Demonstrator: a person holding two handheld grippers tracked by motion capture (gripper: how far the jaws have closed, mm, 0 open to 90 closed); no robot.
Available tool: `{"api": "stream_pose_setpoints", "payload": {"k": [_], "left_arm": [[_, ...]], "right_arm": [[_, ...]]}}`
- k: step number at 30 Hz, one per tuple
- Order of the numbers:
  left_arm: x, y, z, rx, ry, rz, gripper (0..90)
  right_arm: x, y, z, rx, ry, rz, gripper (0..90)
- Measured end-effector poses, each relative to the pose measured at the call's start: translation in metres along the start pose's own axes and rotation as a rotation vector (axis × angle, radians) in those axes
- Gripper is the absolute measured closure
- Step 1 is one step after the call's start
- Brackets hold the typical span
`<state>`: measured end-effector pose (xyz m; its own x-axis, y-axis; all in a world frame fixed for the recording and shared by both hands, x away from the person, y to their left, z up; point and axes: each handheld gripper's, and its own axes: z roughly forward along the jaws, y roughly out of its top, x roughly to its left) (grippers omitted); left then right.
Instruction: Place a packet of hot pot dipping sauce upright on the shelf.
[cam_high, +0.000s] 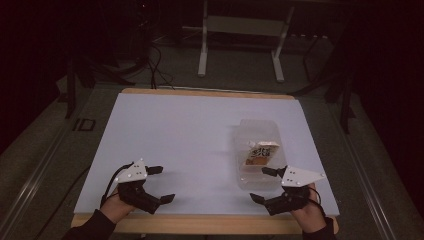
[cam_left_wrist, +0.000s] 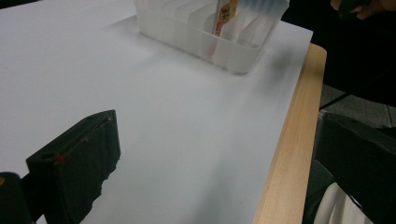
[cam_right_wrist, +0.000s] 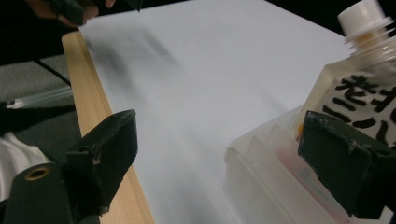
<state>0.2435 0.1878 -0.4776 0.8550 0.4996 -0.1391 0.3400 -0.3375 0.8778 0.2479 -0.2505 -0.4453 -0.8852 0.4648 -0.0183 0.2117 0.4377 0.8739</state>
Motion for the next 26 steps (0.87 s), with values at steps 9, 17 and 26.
{"api": "stream_pose_setpoints", "payload": {"k": [9,17,26], "left_arm": [[-0.001,-0.004,0.004,0.004,-0.016,-0.003,0.6],[-0.003,-0.004,0.005,-0.008,-0.008,0.013,0.6],[-0.004,-0.004,0.005,-0.003,-0.011,0.016,0.6]], "right_arm": [[0.002,-0.012,-0.001,-0.012,-0.004,0.012,11.8],[0.002,-0.024,-0.006,-0.019,-0.010,0.047,11.9],[0.002,-0.025,-0.007,-0.037,-0.006,0.029,12.9]]}}
